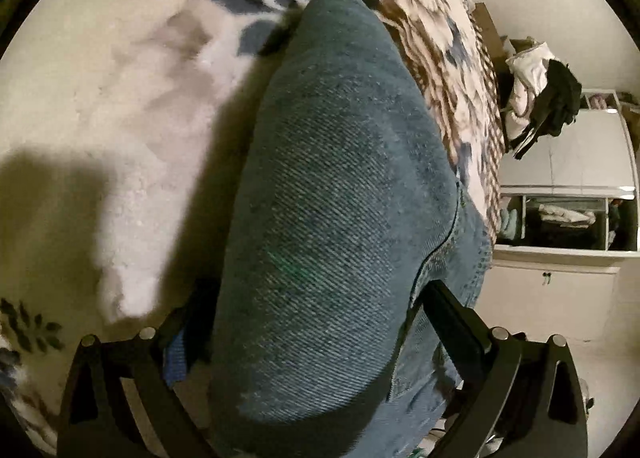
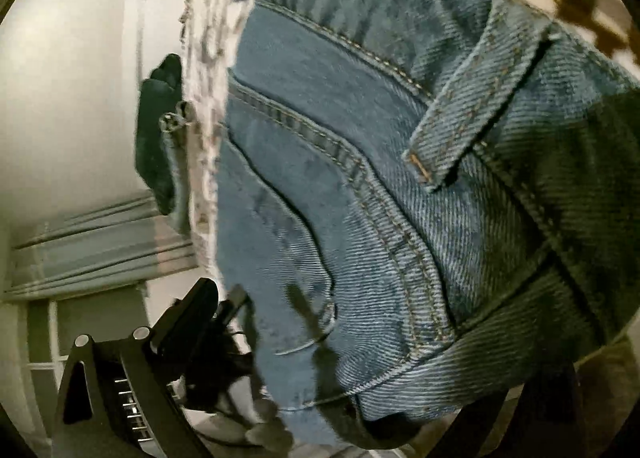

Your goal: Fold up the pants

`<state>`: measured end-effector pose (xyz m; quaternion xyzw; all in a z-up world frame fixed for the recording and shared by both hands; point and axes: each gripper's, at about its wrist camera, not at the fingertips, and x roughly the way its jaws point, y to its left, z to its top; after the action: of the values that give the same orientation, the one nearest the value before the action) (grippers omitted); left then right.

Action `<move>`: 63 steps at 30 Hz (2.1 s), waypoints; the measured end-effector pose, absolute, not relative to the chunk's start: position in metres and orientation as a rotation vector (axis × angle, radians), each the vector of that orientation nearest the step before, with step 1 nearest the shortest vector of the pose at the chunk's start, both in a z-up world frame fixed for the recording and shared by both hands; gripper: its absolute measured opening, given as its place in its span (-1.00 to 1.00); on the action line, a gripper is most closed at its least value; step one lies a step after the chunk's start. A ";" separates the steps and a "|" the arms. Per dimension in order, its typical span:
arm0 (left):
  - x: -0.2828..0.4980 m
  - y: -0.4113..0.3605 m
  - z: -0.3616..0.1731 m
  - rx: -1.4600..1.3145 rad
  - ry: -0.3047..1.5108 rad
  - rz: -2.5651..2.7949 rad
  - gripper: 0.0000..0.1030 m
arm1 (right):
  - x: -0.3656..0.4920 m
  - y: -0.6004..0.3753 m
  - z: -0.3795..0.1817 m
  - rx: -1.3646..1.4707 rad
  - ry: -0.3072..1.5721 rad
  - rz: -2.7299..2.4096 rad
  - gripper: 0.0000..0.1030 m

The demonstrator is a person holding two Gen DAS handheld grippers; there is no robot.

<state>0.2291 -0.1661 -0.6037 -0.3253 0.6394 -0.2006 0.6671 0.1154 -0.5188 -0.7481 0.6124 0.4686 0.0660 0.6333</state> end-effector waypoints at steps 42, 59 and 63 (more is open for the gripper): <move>0.343 -0.052 -0.381 -0.784 1.061 -0.487 -0.32 | 0.287 -0.392 -0.492 0.921 0.931 0.141 -0.43; 0.621 0.098 -0.442 -0.779 1.010 -0.497 -0.31 | 0.601 -0.221 -0.523 0.882 0.836 0.168 -0.43; 0.651 0.114 -0.480 -0.746 1.069 -0.460 -0.31 | 0.641 -0.196 -0.561 0.858 0.882 0.162 -0.43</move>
<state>0.6513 0.1143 -0.4800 -0.3440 0.4928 -0.2123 0.7706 0.6412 -0.1965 -0.5609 0.4018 0.4132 0.0758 0.8137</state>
